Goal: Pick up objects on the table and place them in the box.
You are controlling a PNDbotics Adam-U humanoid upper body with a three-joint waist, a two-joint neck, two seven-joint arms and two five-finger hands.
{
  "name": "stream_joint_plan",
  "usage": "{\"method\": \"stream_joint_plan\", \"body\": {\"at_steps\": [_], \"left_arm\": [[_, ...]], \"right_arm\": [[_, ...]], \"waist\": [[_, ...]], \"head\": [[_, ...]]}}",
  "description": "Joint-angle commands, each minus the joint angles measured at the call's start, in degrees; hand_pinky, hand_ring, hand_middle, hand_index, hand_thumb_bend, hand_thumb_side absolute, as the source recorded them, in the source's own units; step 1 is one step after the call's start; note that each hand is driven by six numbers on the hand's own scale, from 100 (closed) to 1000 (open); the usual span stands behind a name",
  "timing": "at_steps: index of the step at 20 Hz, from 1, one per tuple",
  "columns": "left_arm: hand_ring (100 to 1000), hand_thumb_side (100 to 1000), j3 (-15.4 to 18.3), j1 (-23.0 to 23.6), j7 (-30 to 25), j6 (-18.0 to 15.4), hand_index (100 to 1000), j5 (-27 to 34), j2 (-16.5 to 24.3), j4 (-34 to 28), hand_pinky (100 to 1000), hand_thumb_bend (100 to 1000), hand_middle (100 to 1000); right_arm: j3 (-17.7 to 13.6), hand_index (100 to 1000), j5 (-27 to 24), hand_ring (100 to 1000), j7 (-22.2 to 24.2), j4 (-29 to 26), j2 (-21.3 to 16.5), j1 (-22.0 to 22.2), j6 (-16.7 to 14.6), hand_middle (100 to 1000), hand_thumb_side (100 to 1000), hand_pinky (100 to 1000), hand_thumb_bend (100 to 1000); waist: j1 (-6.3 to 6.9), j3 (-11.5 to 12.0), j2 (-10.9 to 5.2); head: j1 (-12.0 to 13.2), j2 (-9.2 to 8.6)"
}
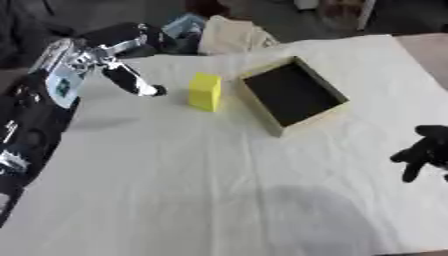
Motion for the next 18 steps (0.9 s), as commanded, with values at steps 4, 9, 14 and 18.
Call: {"method": "stream_joint_plan", "body": {"at_steps": [4,9,14,18], "left_arm": [[738,259,1.11,-1.96,0.28,0.05,879,-3.24,-0.77,1.43,823,534,713],[740,259,1.62,-2.1,0.76,0.0,879,-4.82,-1.25,2.42,824,536,714],[752,273,2.94,-2.2,3.25,2.19,885,-7.18,-1.92,3.67,834,544,735],[757,270,2.72,-2.11,6.33,4.3,885,-9.26,-2.46,3.99,837,544,741]], "right_arm": [[0.28,884,-0.71,495,0.95,-0.38,-0.78,-1.01,-0.13,593,691,707,100],[0.35,884,-0.88,495,1.19,-0.37,-0.71,-1.21,-0.16,593,691,707,100],[0.48,885,-0.91,495,1.5,-0.33,-0.42,-1.57,-0.12,593,692,708,100],[0.48,885,-0.89,495,1.69,-0.27,-0.25,-1.84,-0.01,593,692,708,100]], "waist": [[-0.16,-1.11,-0.34],[-0.15,-1.7,-0.15],[0.05,-3.05,0.4],[0.26,-3.53,0.78]], "head": [[-0.15,-1.22],[-0.21,-1.6],[-0.03,-2.17],[-0.01,-2.34]]}}
